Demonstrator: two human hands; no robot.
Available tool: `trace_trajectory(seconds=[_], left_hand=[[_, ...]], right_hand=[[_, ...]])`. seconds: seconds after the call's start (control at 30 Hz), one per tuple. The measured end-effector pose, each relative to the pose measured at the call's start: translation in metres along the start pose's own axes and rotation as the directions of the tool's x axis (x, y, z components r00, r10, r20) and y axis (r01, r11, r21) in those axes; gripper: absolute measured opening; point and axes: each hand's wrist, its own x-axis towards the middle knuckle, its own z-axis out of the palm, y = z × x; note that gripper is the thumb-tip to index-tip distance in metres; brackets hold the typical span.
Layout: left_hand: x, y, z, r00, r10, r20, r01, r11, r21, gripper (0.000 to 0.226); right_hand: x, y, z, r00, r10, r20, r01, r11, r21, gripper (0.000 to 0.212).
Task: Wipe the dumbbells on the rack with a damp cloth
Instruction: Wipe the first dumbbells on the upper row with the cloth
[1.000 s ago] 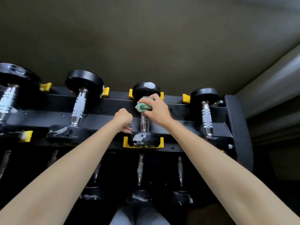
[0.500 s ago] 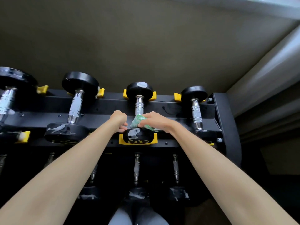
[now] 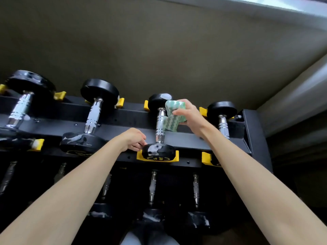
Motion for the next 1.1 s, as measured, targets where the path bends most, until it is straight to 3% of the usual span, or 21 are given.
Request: trace_trajectory(seconds=[0.07, 0.17, 0.23, 0.3, 0.37, 0.53, 0.67, 0.87, 1.03, 1.1], left_hand=[[0.001, -0.003, -0.005, 0.998, 0.023, 0.054, -0.023, 1.0, 0.005, 0.027], [0.002, -0.009, -0.009, 0.994, 0.037, 0.104, -0.029, 0.997, -0.077, 0.026], [0.002, -0.012, -0.01, 0.992, 0.043, 0.116, -0.029, 0.992, -0.125, 0.025], [0.004, -0.013, -0.01, 0.991, 0.047, 0.124, -0.03, 0.989, -0.142, 0.021], [0.004, -0.012, -0.011, 0.99, 0.047, 0.132, -0.029, 0.99, -0.139, 0.02], [0.001, -0.006, -0.012, 0.99, 0.037, 0.138, -0.02, 0.992, -0.125, 0.017], [-0.006, -0.003, -0.01, 0.991, 0.042, 0.13, -0.027, 0.993, -0.114, 0.016], [-0.012, -0.005, -0.004, 0.996, 0.053, 0.074, -0.049, 0.997, -0.065, 0.025], [-0.025, -0.006, 0.002, 0.995, 0.096, 0.025, -0.095, 0.995, -0.036, 0.029], [-0.027, -0.008, 0.001, 0.994, 0.105, 0.027, -0.103, 0.994, -0.044, 0.028]], right_hand=[[0.011, -0.004, 0.014, 0.995, -0.094, -0.029, 0.092, 0.992, -0.083, 0.026], [0.026, 0.0, 0.042, 0.972, -0.229, 0.052, 0.235, 0.943, -0.234, 0.032], [0.033, 0.01, 0.052, 0.95, -0.294, 0.102, 0.309, 0.847, -0.433, 0.03], [0.036, 0.021, 0.052, 0.94, -0.301, 0.16, 0.33, 0.687, -0.647, 0.036], [0.036, 0.027, 0.046, 0.951, -0.262, 0.165, 0.298, 0.628, -0.719, 0.039], [0.023, 0.024, 0.036, 0.97, -0.125, 0.207, 0.218, 0.822, -0.526, 0.034], [-0.002, 0.033, 0.035, 0.985, -0.027, 0.172, 0.07, 0.966, -0.251, 0.035], [-0.029, 0.05, 0.028, 0.978, 0.11, 0.177, -0.097, 0.992, -0.084, 0.024], [-0.043, 0.038, 0.033, 0.987, 0.026, 0.157, -0.007, 0.993, -0.119, 0.026], [-0.047, 0.031, 0.039, 0.984, -0.04, 0.172, 0.076, 0.976, -0.206, 0.029]])
